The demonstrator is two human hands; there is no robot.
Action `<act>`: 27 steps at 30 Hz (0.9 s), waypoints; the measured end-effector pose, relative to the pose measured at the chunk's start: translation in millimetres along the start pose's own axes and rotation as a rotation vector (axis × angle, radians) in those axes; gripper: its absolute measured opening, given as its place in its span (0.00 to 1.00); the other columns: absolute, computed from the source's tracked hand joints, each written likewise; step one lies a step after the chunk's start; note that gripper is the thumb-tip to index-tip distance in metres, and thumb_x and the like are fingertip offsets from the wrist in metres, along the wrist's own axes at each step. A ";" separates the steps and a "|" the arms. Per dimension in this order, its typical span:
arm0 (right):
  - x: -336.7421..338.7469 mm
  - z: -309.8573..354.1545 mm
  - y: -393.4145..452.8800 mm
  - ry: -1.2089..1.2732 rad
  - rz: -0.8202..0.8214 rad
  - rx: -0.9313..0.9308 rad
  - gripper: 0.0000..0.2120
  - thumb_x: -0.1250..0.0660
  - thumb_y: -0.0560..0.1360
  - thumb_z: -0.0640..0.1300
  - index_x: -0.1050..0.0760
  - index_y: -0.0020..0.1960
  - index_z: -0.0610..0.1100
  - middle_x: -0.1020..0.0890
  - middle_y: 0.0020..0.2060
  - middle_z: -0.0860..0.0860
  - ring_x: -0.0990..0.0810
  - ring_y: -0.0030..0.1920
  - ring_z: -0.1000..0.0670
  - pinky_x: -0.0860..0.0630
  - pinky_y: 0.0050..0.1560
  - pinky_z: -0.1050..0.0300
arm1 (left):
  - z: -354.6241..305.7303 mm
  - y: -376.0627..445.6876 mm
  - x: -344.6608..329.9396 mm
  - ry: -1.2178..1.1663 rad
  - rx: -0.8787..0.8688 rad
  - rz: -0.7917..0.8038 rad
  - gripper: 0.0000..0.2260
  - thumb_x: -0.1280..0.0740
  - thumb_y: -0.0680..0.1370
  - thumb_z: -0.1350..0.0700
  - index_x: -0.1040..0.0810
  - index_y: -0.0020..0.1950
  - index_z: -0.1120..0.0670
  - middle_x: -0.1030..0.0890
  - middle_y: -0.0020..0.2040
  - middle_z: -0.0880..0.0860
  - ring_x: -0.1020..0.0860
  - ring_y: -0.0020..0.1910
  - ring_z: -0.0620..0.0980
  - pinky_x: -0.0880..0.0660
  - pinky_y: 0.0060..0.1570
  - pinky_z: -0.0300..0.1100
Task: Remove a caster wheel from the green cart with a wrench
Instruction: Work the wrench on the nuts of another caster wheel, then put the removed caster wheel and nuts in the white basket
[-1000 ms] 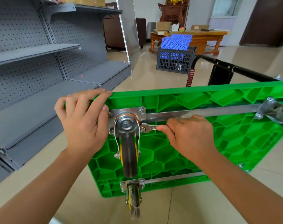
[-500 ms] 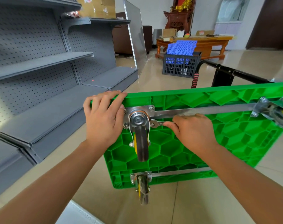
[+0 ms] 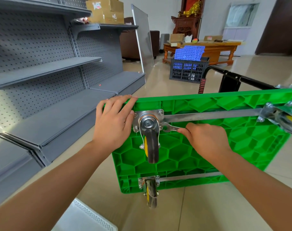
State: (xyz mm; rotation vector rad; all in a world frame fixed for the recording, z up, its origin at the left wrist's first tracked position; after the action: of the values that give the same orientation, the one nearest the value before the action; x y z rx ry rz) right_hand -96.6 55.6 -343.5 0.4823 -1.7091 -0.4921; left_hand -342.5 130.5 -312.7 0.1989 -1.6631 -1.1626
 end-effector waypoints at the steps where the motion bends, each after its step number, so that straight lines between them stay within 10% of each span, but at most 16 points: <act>1: 3.1 -4.1 -3.0 0.014 0.009 -0.027 0.26 0.48 0.79 0.65 0.26 0.37 0.48 0.30 0.23 0.53 0.24 0.24 0.44 0.48 0.26 0.63 | 0.5 -0.2 1.2 -0.017 -0.007 0.029 0.20 0.44 0.84 0.51 0.28 0.75 0.49 0.25 0.71 0.49 0.28 0.69 0.53 0.36 0.69 0.56; 16: 81.5 175.4 18.4 0.805 0.229 0.097 0.16 0.49 0.82 0.57 0.27 0.50 0.49 0.22 0.33 0.49 0.24 0.31 0.46 0.25 0.36 0.41 | 77.2 -67.2 48.0 -0.419 0.132 0.076 0.17 0.46 0.86 0.54 0.23 0.67 0.58 0.23 0.68 0.52 0.27 0.65 0.52 0.34 0.69 0.43; 27: -76.2 336.5 -64.6 1.097 0.766 -0.166 0.13 0.40 0.82 0.45 0.28 0.41 0.40 0.19 0.31 0.45 0.20 0.31 0.45 0.22 0.35 0.46 | 180.9 -300.0 22.9 -0.346 0.906 0.464 0.15 0.43 0.85 0.57 0.21 0.67 0.54 0.21 0.66 0.51 0.26 0.67 0.51 0.35 0.65 0.37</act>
State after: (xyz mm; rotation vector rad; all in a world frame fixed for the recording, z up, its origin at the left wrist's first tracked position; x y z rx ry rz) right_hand -410.0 66.5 -501.4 -0.0765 -0.6688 0.1989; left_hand -616.8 68.3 -522.8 0.1613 -2.2974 -0.0389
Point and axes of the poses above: each hand's wrist, its own y-axis towards the middle knuckle, its own x-axis out of the back of the hand, z = x × y, the point moved 6 cm from there along y, towards the middle knuckle
